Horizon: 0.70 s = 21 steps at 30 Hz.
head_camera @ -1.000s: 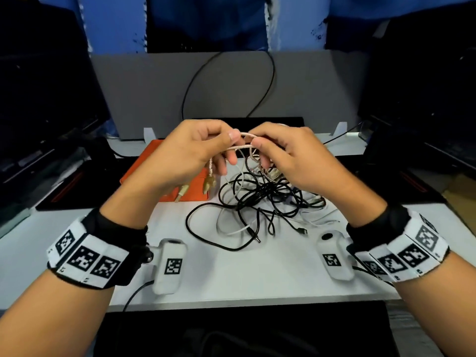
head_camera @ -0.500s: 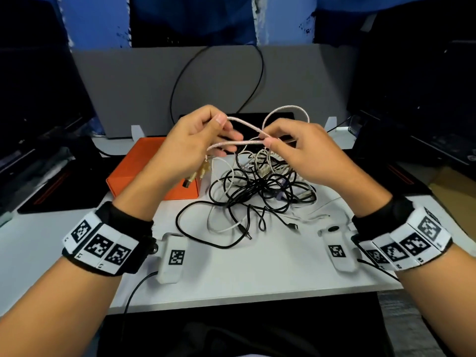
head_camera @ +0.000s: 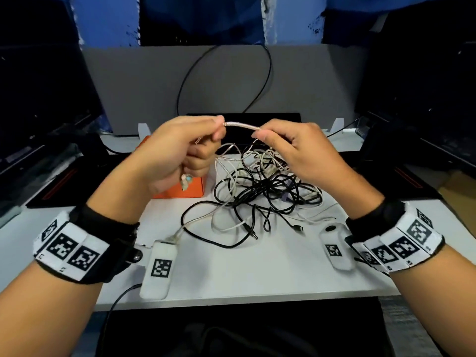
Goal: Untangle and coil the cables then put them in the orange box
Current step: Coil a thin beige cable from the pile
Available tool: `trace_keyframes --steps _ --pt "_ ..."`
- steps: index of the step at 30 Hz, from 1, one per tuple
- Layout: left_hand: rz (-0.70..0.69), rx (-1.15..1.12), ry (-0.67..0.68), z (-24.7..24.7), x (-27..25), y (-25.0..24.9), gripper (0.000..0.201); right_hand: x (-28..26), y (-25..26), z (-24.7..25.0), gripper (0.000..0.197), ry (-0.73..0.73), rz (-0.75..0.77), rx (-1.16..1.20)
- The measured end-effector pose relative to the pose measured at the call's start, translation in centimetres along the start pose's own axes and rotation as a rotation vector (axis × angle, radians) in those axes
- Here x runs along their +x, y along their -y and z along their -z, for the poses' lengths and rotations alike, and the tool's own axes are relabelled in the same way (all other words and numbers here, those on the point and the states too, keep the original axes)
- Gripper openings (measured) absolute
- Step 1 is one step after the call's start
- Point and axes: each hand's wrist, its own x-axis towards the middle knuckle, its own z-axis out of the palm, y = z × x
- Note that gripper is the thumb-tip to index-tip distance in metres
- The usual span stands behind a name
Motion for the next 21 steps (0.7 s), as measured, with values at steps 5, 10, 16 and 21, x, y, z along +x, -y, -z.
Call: trace_keyframes --steps 5,10,16,21 --pt "-0.178 -0.329 -0.036 0.7 0.2 -0.9 0.034 -0.1 0.2 0.3 0.03 0.103 -0.035 0.024" --pt "-0.31 -0.555 -0.069 0.6 0.6 0.5 0.038 -0.5 0.8 -0.6 0.043 0.392 -0.05 -0.05" --pt "-0.409 0.549 -0.178 -1.8 0.2 1.8 0.044 -1.2 3.9 1.0 0.021 0.529 0.088 -0.049" --pt "-0.228 0.469 0.186 -2.6 -0.5 0.8 0.036 -0.9 4.7 4.2 0.017 0.219 0.022 0.229"
